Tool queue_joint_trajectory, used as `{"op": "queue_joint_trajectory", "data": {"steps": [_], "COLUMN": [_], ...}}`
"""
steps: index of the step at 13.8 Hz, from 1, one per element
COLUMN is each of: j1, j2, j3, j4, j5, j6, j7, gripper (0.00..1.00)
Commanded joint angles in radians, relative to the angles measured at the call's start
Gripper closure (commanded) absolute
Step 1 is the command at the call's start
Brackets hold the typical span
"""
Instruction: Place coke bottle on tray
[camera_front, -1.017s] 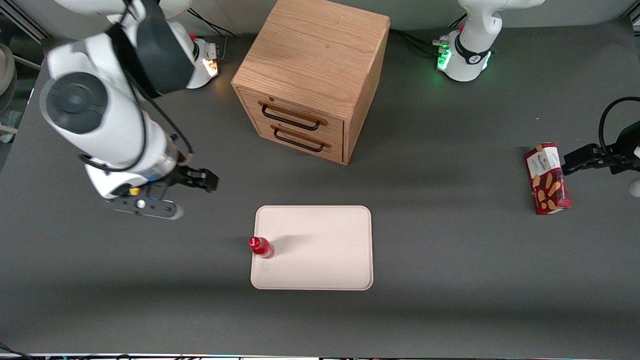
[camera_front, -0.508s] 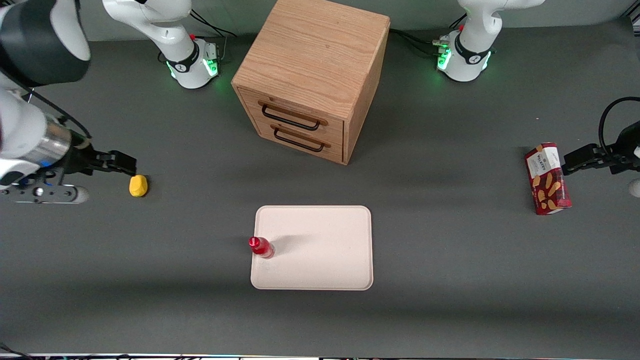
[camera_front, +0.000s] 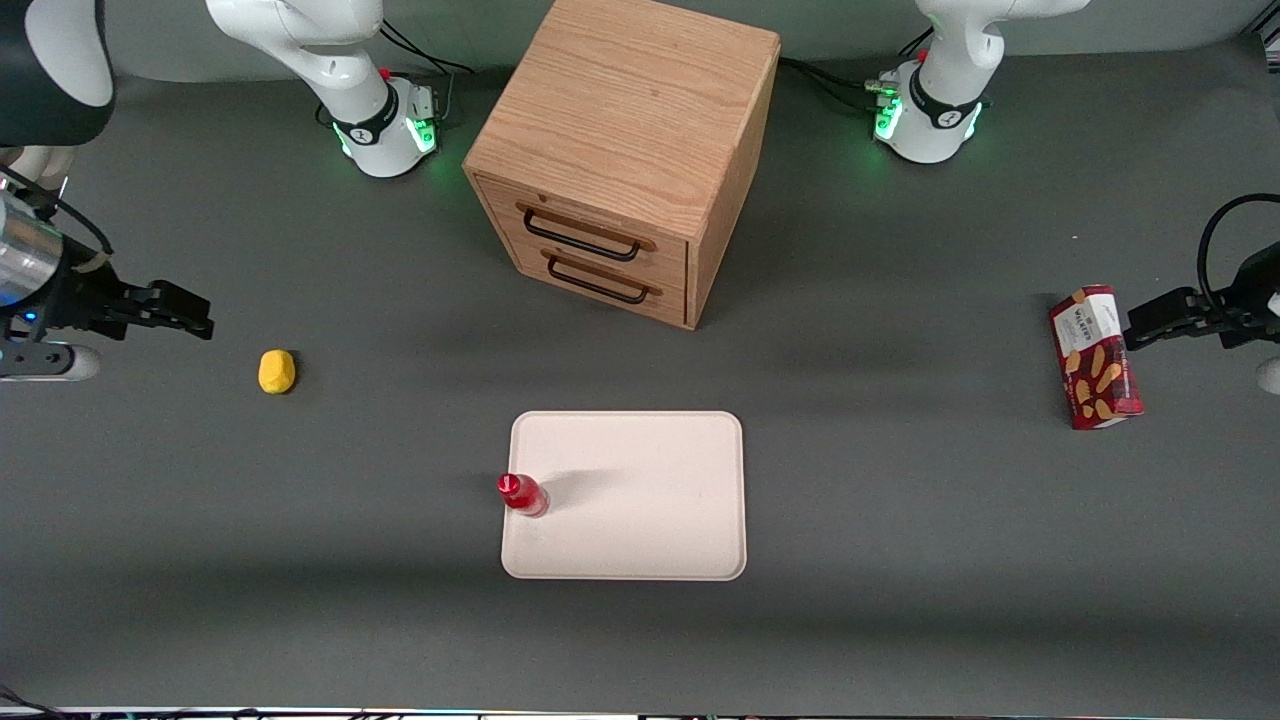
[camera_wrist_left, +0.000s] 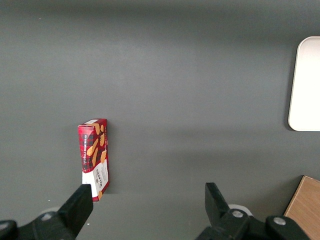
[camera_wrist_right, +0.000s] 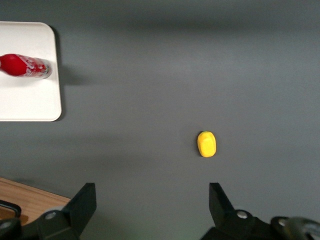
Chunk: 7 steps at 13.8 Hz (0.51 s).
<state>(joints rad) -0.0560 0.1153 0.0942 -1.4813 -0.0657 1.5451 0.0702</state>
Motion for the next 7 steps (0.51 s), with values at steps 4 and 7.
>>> {"op": "queue_joint_trajectory", "data": {"steps": [4, 7], "j1": [0.073, 0.059], "j2": [-0.051, -0.049], "j3": [-0.128, -0.126], "j4": [-0.065, -0.062], "j5": [0.070, 0.073], "j6": [0.055, 0.075], "j7": [-0.046, -0.102], "gripper": [0.00, 0.00]}}
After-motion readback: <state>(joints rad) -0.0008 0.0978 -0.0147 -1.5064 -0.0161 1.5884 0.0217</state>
